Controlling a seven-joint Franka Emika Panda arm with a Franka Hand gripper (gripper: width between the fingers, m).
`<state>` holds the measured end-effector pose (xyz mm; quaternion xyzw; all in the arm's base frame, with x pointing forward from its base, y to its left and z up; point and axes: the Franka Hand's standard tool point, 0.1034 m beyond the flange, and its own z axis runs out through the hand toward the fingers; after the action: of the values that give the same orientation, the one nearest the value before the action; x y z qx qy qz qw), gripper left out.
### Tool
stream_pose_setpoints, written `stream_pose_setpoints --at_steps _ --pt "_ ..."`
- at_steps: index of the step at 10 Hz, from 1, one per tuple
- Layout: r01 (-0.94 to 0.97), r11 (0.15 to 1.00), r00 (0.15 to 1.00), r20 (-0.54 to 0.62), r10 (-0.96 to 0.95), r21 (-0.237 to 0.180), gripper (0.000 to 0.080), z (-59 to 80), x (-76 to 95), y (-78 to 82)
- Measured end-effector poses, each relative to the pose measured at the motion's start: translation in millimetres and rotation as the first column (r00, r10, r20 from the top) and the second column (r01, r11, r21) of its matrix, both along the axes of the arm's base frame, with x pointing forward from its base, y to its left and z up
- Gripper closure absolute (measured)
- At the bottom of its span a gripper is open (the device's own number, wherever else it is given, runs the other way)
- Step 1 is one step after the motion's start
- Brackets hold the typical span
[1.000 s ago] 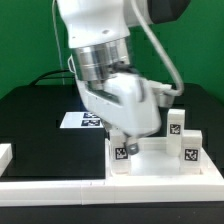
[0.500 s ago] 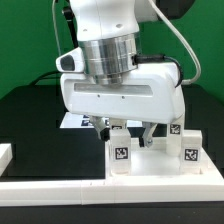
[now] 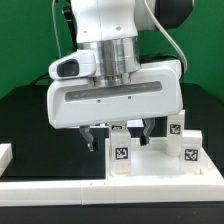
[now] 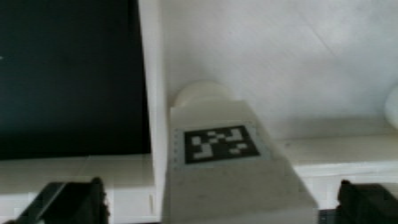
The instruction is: Assemble square table
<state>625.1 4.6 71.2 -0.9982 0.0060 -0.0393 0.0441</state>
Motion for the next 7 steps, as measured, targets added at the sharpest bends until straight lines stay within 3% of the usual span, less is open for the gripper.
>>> stream_pose_setpoints --at_steps 1,2,4,7 --pt "0.017 1.000 1.000 -0.002 -0.017 0.001 0.0272 -0.2 0.0 0.8" --pt "0.048 0.999 0.999 -0.004 -0.048 0.004 0.0272 -0.6 0.0 0.9" --pt "0.182 0.983 0.983 -0.017 -0.182 0.014 0.0513 -0.8 0.0 1.2" --pt "0.460 0.888 0.888 -0.045 -0.459 0.022 0.0511 -1.1 0.2 1.0"
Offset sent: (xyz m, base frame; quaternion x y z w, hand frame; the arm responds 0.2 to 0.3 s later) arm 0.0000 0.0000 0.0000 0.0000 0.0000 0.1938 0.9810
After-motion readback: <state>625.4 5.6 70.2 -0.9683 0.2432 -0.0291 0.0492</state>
